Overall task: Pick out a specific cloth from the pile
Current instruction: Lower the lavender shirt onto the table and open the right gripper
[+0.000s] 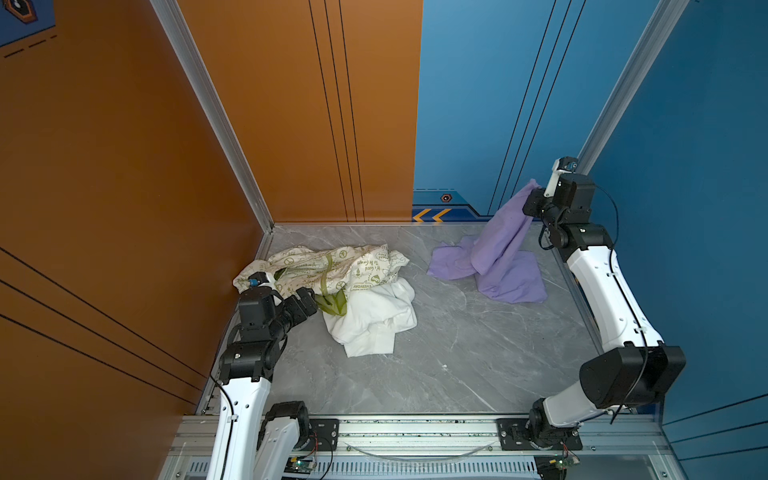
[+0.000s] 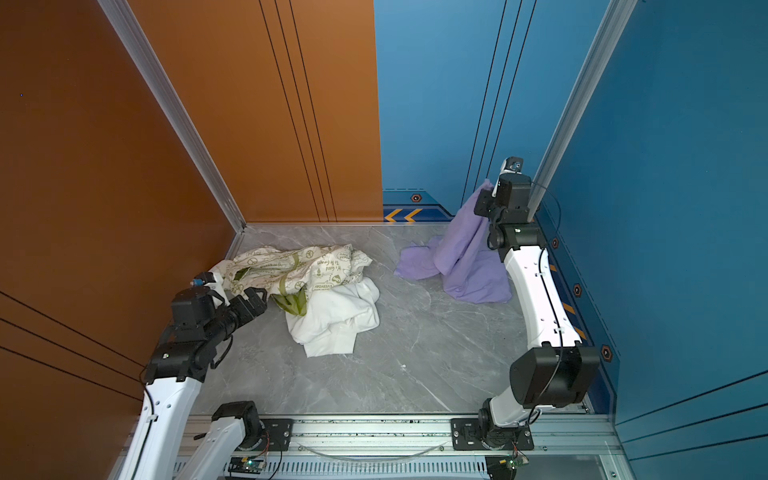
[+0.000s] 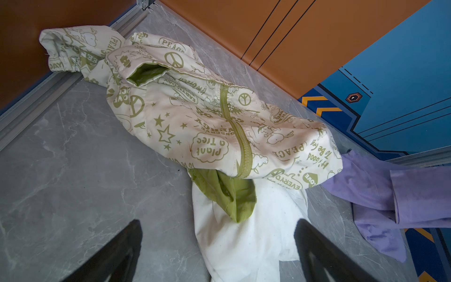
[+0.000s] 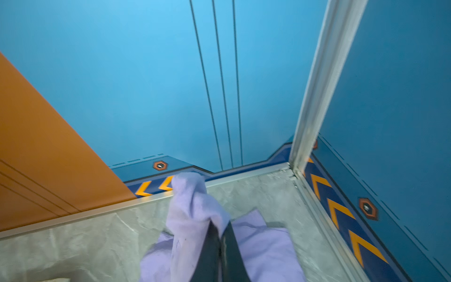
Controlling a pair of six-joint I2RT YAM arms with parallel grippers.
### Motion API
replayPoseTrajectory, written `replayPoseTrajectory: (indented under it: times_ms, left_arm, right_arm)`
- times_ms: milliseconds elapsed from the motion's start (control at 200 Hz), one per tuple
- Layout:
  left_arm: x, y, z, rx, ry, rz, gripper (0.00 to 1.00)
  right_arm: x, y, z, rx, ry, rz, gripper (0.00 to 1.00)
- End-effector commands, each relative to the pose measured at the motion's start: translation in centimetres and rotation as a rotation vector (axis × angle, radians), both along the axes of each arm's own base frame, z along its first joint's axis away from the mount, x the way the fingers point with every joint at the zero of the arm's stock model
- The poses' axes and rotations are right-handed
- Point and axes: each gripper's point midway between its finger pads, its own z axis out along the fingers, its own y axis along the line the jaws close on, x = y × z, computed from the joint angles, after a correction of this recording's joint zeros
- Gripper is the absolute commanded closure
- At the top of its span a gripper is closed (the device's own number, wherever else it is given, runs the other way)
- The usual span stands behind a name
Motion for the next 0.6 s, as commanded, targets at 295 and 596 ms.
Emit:
replayPoseTrajectory:
  times_ms: [295,596]
  left_arm:
    - [0.4,-0.2,-0.1,-0.011,-0.017,-0.010,0.02]
    - [0.4,-0.1,-0.5,0.000,-0.008,-0.009,0.02]
  right_arm:
    - [-5.8,-9.4,-6.5,-0.144,0.243,-0.339,0.52]
    - [-6.6,-8.5,-2.0,-0.070,0.122,-0.316,0.14]
